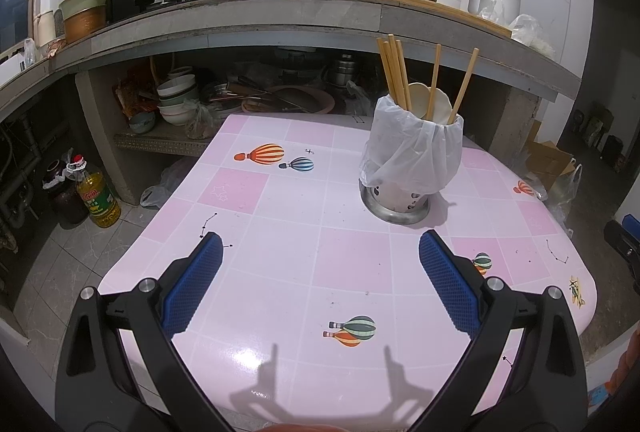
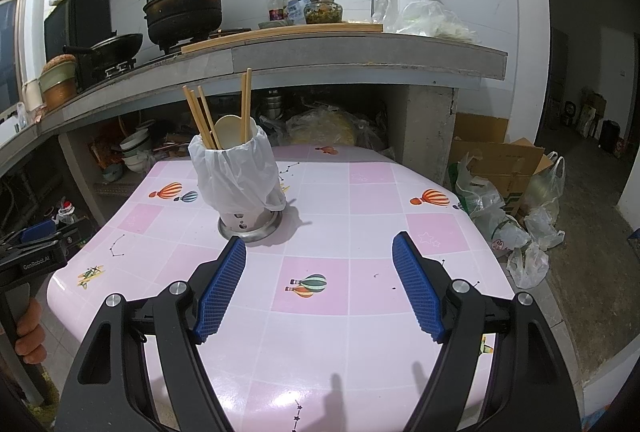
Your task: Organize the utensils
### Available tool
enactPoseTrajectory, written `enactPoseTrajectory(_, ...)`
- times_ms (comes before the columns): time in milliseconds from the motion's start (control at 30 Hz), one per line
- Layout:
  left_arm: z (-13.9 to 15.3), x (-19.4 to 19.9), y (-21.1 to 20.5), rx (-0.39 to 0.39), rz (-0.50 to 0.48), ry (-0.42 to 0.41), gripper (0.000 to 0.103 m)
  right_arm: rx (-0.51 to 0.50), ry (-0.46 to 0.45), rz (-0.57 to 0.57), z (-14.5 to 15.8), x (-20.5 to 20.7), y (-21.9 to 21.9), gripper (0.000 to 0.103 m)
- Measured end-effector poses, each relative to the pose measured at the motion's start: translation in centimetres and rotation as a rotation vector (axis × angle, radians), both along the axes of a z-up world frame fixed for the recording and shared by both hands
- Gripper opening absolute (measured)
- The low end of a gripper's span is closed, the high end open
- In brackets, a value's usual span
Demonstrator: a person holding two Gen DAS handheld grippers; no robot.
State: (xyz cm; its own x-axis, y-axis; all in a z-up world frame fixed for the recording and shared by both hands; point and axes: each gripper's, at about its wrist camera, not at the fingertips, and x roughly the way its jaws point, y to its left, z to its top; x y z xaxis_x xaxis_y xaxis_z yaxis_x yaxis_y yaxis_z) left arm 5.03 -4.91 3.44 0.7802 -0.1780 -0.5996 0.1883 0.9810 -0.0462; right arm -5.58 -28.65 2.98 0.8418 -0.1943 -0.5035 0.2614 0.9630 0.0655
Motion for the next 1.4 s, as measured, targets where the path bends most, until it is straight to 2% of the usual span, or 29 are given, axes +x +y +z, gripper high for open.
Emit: enactPoseTrajectory(1400, 0.01, -0.03, -0.01, -0.001, 0.0, 0.001, 0.095, 0.002, 0.0, 0.0, 0.09, 0.05, 0.25, 0.074)
